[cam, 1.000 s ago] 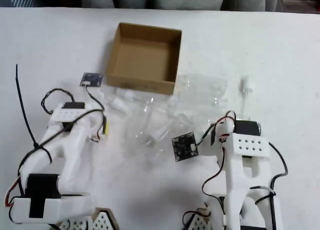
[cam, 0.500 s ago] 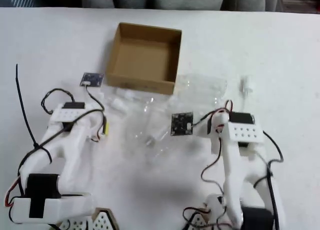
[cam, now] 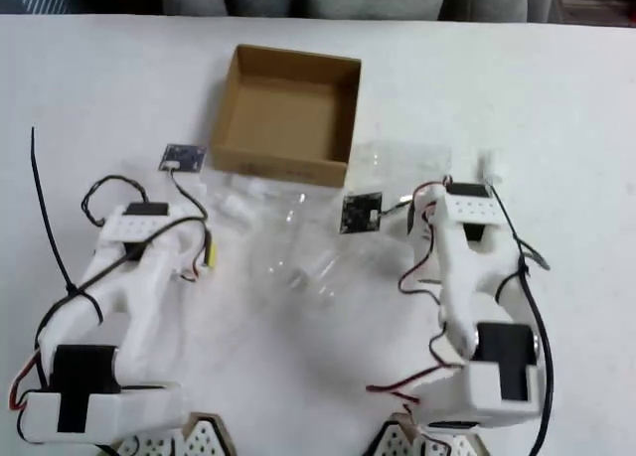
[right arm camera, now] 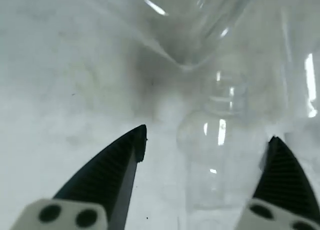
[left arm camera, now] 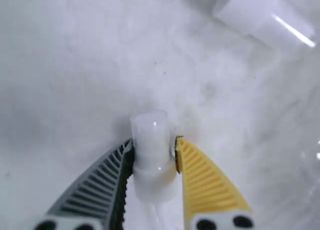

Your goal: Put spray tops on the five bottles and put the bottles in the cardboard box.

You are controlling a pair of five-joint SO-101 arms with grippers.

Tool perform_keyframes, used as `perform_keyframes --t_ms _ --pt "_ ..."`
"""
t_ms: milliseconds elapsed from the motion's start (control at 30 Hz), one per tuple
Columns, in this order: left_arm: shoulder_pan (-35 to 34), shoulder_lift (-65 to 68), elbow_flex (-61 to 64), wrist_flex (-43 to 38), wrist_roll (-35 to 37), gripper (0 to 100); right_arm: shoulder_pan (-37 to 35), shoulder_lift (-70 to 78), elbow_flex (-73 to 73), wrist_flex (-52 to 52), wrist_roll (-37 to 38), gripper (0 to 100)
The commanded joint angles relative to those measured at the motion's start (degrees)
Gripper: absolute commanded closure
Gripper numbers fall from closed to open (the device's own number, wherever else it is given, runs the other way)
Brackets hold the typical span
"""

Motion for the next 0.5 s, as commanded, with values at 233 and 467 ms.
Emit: perform_keyframes --t_ms 233,467 --pt "0.4 -2.68 -0.09 -1.32 -6.15 98 0.4 6.73 -7.3 -0.57 -0.62 80.7" --pt "0.4 -2.68 -0.09 -1.32 -6.24 98 1.54 6.64 -11.78 -0.22 -9.41 96.6"
